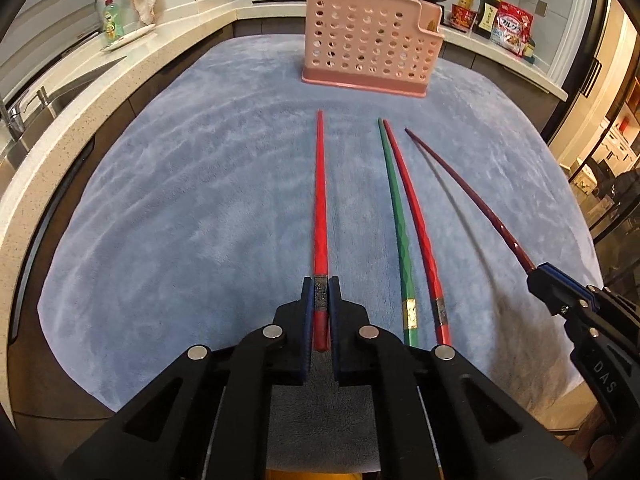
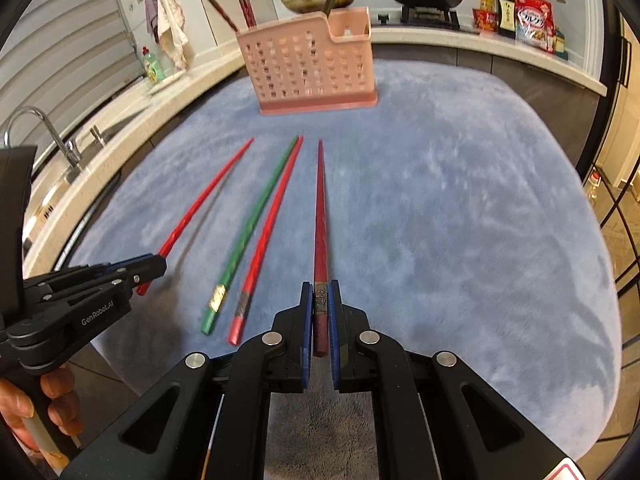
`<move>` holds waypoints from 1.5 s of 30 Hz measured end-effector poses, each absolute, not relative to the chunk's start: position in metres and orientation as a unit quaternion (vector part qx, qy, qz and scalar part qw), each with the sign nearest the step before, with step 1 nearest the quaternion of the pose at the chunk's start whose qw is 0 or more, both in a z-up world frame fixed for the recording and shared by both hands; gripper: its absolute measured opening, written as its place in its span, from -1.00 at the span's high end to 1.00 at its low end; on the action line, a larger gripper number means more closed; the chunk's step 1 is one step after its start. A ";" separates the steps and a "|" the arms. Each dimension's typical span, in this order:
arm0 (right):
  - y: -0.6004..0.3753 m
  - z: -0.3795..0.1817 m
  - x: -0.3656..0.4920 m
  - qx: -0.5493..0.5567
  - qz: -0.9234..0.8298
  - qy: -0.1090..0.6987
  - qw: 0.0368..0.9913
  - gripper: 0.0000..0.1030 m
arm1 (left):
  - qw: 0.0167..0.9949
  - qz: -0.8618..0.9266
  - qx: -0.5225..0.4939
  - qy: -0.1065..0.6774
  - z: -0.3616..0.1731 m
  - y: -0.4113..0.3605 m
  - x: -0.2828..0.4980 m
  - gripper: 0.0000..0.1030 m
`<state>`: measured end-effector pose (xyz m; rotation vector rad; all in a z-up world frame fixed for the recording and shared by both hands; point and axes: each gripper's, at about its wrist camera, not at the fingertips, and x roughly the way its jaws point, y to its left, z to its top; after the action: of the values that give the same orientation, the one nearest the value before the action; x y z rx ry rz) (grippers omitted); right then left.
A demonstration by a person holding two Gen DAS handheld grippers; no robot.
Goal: Organize utensils
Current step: 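Grasp a dark red chopstick with the right tool while the left tool grasps a red chopstick, then lift both chopsticks into the pink holder while both tools open to release them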
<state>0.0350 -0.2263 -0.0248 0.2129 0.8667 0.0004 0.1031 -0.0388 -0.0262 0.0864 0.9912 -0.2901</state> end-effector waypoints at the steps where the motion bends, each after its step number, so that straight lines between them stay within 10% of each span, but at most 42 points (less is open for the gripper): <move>1: -0.228 -0.018 0.035 0.103 0.000 0.413 0.905 0.87 | 0.871 -0.138 0.035 0.470 -0.020 -0.036 0.104 0.87; 45: -0.305 0.220 0.178 0.177 0.032 0.159 0.971 0.87 | 0.953 -0.164 -0.037 0.252 0.234 -0.060 0.254 0.87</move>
<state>0.1783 -0.3053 0.2197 0.3578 0.3202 0.0652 0.2536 -0.0604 0.2344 -0.0745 0.5130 -0.3328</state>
